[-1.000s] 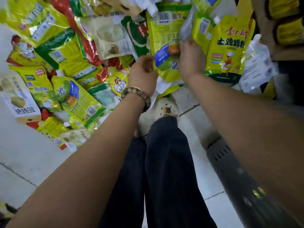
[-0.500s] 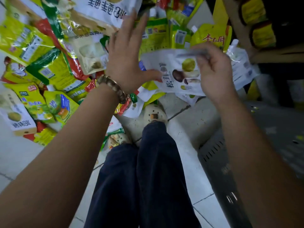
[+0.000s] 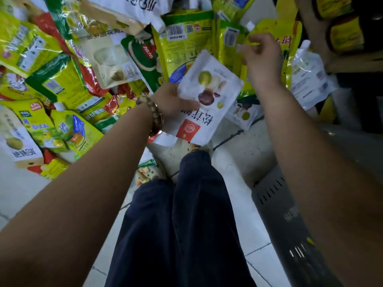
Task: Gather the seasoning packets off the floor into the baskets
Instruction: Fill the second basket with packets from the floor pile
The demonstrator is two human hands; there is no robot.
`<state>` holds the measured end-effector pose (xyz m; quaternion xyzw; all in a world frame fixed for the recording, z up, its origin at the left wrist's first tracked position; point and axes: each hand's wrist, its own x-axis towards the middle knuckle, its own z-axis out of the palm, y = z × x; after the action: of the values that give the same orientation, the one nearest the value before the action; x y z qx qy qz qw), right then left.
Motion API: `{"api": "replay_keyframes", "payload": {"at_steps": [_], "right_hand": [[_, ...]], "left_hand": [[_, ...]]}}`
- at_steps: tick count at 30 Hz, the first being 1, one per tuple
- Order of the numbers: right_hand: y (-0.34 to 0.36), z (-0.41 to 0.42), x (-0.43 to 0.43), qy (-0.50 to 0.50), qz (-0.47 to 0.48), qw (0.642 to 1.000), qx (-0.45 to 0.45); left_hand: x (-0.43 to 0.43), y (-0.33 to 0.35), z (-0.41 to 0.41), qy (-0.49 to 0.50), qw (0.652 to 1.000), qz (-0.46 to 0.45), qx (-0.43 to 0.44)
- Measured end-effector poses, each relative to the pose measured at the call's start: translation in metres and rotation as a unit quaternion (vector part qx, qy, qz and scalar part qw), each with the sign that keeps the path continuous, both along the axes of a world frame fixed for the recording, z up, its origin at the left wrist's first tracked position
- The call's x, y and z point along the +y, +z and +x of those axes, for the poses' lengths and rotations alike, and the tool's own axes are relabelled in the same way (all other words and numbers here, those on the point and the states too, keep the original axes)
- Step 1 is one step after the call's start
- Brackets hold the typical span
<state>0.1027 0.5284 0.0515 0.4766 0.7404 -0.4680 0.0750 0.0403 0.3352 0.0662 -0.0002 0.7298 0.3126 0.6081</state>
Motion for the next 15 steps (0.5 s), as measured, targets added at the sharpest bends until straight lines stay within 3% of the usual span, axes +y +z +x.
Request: {"api": "replay_keyframes", "payload": {"at_steps": [3,7,9,13,15], "right_hand": [[-0.031,0.000,-0.005,0.058,0.038,0.981,-0.179],[-0.056,-0.009,-0.035,0.182,0.066,0.952,-0.239],[-0.061,-0.013,-0.039,0.192,0.102,0.941,-0.259],[-0.056,-0.011,-0.026,0.087,0.160,0.946,-0.268],[-0.047,-0.007,-0.017,-0.012,0.145,0.970,-0.196]], "left_hand": [[-0.013,-0.007,0.007,0.160,0.985,-0.009,0.062],[-0.018,-0.010,0.005,0.230,0.965,-0.028,0.122],[-0.019,-0.012,0.001,0.271,0.954,-0.033,0.126],[-0.019,-0.014,-0.003,0.319,0.937,-0.050,0.137],[-0.018,-0.011,-0.003,0.306,0.940,-0.044,0.144]]}}
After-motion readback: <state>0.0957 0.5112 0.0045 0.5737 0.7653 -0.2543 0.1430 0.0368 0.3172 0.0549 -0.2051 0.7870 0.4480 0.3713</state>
